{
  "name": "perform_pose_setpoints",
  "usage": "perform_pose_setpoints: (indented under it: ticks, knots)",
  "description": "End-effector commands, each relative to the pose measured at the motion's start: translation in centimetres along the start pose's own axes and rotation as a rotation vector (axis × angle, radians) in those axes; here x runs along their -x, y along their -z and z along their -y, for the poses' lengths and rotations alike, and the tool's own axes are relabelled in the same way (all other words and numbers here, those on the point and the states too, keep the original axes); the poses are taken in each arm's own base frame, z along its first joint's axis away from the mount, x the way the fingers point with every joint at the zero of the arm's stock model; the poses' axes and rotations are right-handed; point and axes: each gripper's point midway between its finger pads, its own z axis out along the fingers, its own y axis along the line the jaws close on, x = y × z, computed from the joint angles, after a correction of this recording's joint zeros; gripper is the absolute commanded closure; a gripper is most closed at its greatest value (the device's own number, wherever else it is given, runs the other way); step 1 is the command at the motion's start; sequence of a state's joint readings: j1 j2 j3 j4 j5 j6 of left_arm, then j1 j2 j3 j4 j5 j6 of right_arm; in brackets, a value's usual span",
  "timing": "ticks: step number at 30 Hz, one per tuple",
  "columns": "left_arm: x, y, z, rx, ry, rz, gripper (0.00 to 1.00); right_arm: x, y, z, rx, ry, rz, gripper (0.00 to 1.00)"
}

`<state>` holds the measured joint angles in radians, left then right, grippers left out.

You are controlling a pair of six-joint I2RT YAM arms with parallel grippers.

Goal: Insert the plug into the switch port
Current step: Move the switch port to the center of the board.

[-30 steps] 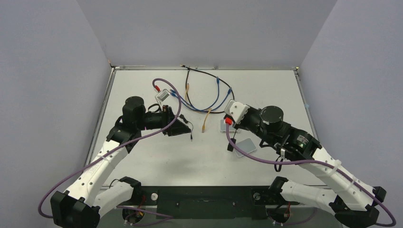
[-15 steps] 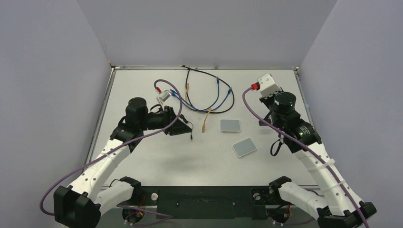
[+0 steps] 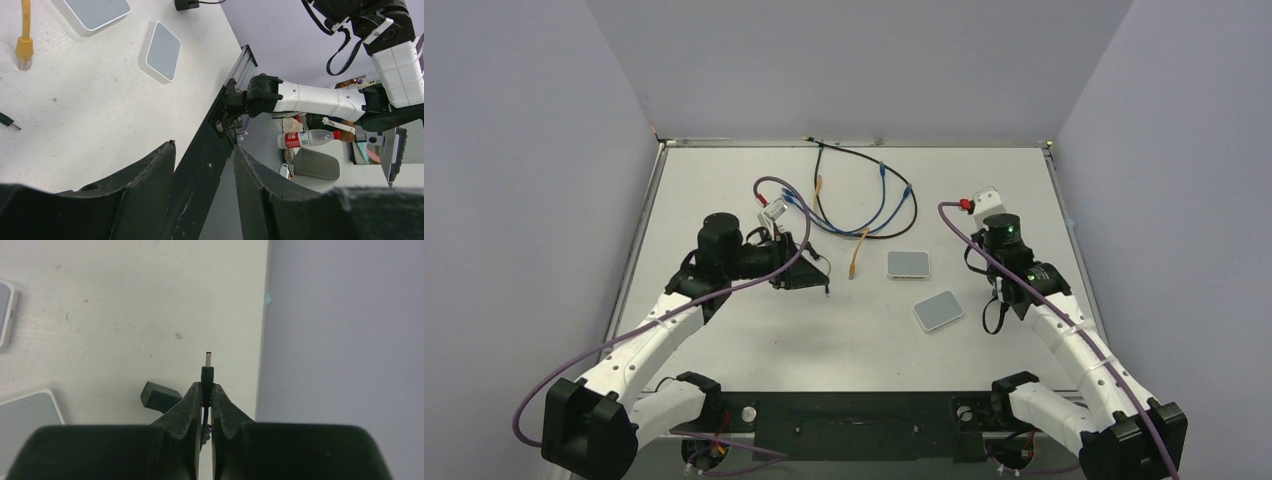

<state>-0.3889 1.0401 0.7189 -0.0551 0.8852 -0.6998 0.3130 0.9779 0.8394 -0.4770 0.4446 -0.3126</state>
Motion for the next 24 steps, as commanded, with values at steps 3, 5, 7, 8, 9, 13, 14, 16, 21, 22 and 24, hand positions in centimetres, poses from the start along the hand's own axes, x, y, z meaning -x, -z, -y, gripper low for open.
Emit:
perform_pose_setpoints:
  ticks: [3, 5, 7, 8, 9, 13, 14, 16, 21, 22, 24]
  knots:
    - [1.0, -0.8, -0.8, -0.005, 0.002, 0.033, 0.56, -2.3, -0.4, -4.2, 0.183, -0.001, -0.076, 1.00]
    - [0.9, -0.9, -1.2, 0.004, 0.013, 0.031, 0.56, -2.8, -0.8, -5.9, 0.259, 0.022, -0.108, 1.00]
    - [0.7, -1.0, -1.5, 0.013, 0.024, 0.030, 0.56, -3.4, -1.2, -7.4, 0.314, 0.042, -0.143, 1.00]
    - [0.7, -1.0, -1.6, 0.015, 0.029, 0.030, 0.56, -3.7, -1.3, -7.9, 0.333, 0.050, -0.157, 1.00]
    - [0.6, -1.0, -1.8, 0.019, 0.039, 0.029, 0.56, -4.1, -1.7, -8.4, 0.346, 0.061, -0.184, 1.00]
    - [0.3, -1.0, -2.1, 0.028, 0.047, 0.028, 0.56, -5.2, -2.9, -10.1, 0.394, 0.093, -0.250, 1.00]
    - [0.3, -1.0, -2.2, 0.033, 0.049, 0.031, 0.56, -5.4, -3.1, -10.4, 0.405, 0.097, -0.259, 1.00]
    - [0.1, -1.0, -2.4, 0.035, 0.055, 0.027, 0.56, -5.9, -3.6, -11.3, 0.433, 0.107, -0.287, 1.00]
    - [-0.2, -0.9, -2.6, 0.042, 0.057, 0.026, 0.56, -6.8, -3.6, -13.6, 0.539, 0.119, -0.345, 1.00]
    - [-0.3, -0.9, -2.7, 0.046, 0.059, 0.026, 0.56, -7.0, -3.6, -14.0, 0.554, 0.122, -0.358, 1.00]
    - [-0.3, -0.9, -2.8, 0.049, 0.061, 0.026, 0.56, -7.2, -3.4, -14.9, 0.584, 0.132, -0.378, 1.00]
